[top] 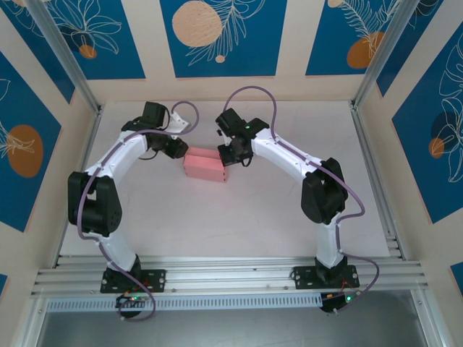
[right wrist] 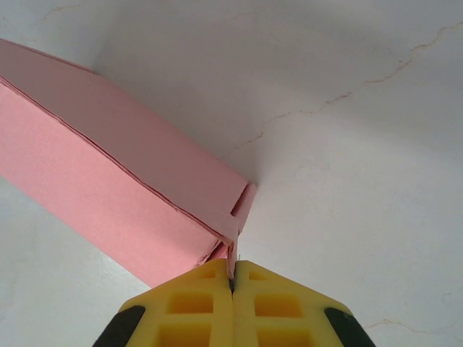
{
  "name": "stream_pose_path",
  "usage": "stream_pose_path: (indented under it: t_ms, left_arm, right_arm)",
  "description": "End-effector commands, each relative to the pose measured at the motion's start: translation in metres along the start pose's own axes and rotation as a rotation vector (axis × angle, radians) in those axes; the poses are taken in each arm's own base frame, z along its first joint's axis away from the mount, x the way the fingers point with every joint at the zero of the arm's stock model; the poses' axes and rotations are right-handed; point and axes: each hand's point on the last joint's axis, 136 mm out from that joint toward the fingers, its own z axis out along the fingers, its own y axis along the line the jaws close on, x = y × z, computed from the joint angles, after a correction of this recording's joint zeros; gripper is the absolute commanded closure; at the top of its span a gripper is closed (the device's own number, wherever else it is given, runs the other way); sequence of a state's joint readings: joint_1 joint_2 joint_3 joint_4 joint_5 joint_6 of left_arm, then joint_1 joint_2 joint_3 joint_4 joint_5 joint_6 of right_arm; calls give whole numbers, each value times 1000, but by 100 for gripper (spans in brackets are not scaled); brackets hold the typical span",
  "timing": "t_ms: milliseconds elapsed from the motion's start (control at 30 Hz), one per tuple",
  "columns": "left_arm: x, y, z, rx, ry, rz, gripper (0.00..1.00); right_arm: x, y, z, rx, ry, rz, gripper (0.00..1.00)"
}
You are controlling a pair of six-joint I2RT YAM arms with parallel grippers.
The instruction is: Fold the paper box
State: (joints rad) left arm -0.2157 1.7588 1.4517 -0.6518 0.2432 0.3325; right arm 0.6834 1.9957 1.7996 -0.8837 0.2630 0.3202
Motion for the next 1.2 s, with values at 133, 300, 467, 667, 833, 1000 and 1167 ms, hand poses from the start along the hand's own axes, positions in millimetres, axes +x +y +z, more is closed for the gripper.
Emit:
stream_pose_path:
  t_ms: [133, 300, 467, 667, 833, 1000, 1167]
  left_arm:
    - [-1, -2, -6, 22, 24, -73, 90]
    - [-1, -7, -12, 40, 28, -125, 91]
    - [3, -11, -8, 63, 43, -160, 91]
    - [5, -13, -5, 84, 55, -223, 91]
    - [4, -16, -6, 99, 53, -294, 91]
    - [7, -23, -3, 130, 53, -344, 91]
    - [19, -25, 2, 121, 59, -342, 92]
  right_arm:
    - [6, 0, 7, 14, 40, -19, 97]
    - [5, 0, 10, 12, 43, -16, 97]
    - [5, 2, 10, 9, 44, -17, 97]
    - [6, 1, 12, 10, 48, -17, 97]
    - [5, 4, 13, 2, 47, -17, 97]
    - [5, 4, 14, 2, 53, -18, 97]
    - [6, 5, 14, 1, 55, -18, 97]
